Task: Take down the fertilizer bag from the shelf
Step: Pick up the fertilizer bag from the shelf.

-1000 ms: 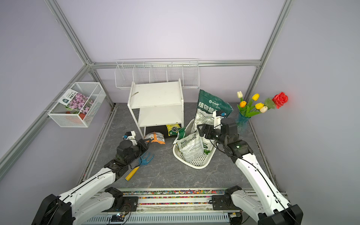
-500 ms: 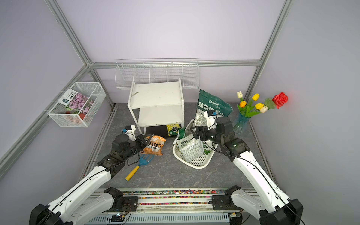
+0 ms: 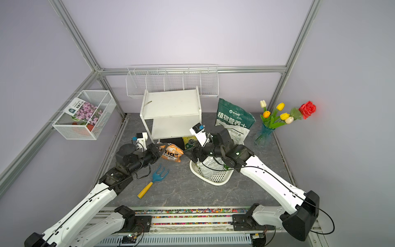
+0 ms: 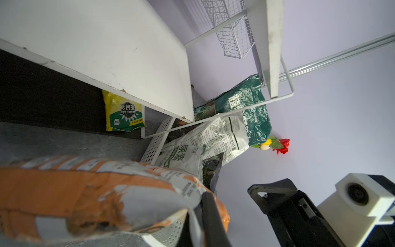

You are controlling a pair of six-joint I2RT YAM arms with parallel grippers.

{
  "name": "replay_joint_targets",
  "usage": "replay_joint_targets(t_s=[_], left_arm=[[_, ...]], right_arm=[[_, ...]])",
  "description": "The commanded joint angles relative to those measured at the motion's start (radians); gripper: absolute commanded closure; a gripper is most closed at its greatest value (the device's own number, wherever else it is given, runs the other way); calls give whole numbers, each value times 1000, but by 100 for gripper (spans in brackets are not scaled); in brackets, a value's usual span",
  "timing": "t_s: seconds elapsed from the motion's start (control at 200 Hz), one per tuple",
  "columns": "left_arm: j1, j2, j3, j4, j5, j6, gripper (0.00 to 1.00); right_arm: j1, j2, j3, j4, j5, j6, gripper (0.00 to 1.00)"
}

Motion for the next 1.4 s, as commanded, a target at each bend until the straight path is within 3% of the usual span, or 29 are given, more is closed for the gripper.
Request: replay_joint_targets(t_s=[0.0, 0.15, 0.275, 0.42, 0.575, 0.65, 0.735, 0.805, 1.005, 1.025, 1.07, 1.1, 1.14, 1.395], left_arm=[[-19, -37, 63, 105, 30, -12, 100], [-42, -33, 71, 105, 21, -10, 100], [-54, -36, 77, 105, 19, -13, 100], [-57, -35, 94, 105, 18, -9, 100], [-57, -23, 109, 114, 37, -29, 100], [-58, -18, 111, 122, 46, -39, 100], [-61, -19, 114, 128, 49, -38, 100], [-63, -24, 114, 124, 45, -38, 100], [-66, -32, 105, 108, 15, -39, 100], [-66, -31, 106, 106, 13, -39, 89], [-66, -25, 109, 96, 8, -39, 51], [-66, -22, 116, 83, 6, -39, 34], [-66, -20, 126, 55, -9, -32, 2], [-66, -78, 140, -35, -215, 6, 0]], right_arm=[[44, 53, 63, -45, 25, -84, 16], [78, 124, 115, -70, 39, -113, 22], [80, 164, 129, -66, 31, -118, 35], [80, 188, 123, -64, 40, -120, 42], [80, 197, 118, -53, 48, -119, 62], [80, 201, 119, -40, 46, -112, 66], [79, 205, 121, -31, 48, -109, 82], [80, 203, 121, -28, 51, -108, 100], [79, 173, 118, -20, 33, -90, 100], [80, 168, 118, -19, 31, -88, 100], [80, 156, 120, -13, 27, -81, 100], [79, 145, 120, -9, 24, -76, 100], [80, 130, 120, -2, 19, -69, 100], [80, 10, 142, -43, 56, -87, 100]])
